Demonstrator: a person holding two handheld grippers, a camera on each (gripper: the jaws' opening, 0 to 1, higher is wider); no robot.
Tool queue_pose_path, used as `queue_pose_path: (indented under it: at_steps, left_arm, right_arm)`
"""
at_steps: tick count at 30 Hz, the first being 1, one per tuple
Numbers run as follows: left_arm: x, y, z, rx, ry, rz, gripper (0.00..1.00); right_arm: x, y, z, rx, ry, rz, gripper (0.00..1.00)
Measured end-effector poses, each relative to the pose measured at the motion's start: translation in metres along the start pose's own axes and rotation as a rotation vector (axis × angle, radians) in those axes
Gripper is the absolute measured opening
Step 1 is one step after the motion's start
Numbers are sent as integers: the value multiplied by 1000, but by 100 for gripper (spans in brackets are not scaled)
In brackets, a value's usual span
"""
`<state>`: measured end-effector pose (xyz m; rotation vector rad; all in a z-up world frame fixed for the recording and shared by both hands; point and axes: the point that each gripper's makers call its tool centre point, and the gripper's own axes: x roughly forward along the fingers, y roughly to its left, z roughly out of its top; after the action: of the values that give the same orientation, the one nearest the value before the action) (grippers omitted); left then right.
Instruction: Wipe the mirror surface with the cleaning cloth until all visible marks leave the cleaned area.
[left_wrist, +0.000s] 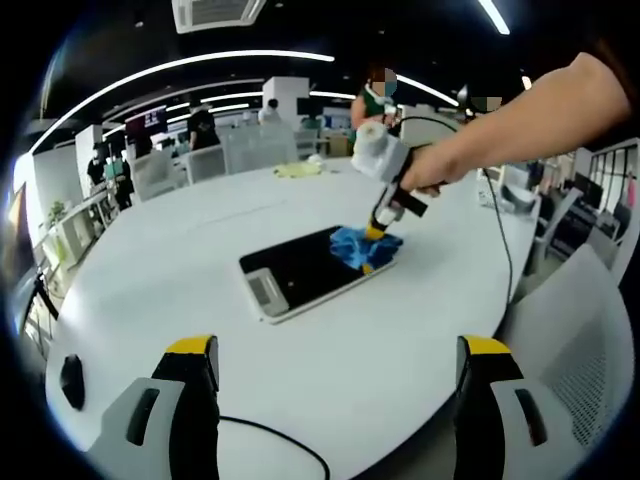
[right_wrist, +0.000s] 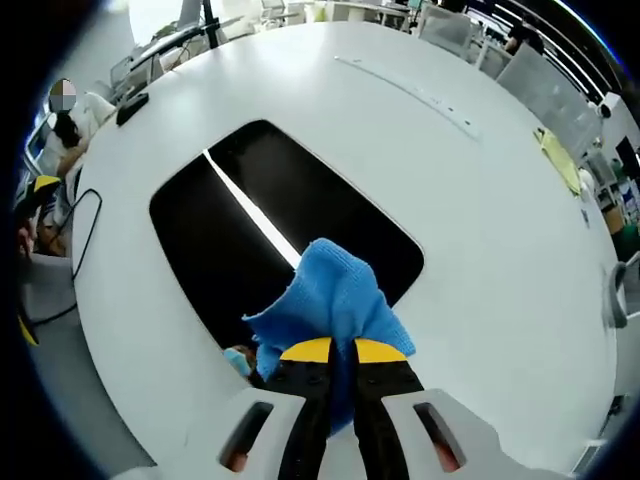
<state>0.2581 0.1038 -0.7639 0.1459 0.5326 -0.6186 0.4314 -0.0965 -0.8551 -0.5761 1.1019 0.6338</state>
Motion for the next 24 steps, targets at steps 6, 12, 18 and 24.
queue_pose_path:
  at_steps: [6, 12, 18, 24]
  left_arm:
    - [0, -1, -1, 1, 5, -5, 99]
    - [0, -2, -1, 2, 5, -12, 99]
    - [0, -4, -1, 6, 4, -17, 99]
    - [0, -4, -1, 6, 4, -18, 99]
  right_arm:
    - [-5, 8, -7, 15, -4, -2, 2]
    - [-9, 14, -14, 19, -14, 9, 2]
    - [-10, 16, -15, 23, -11, 9, 2]
    - [-10, 16, -17, 24, -9, 11, 2]
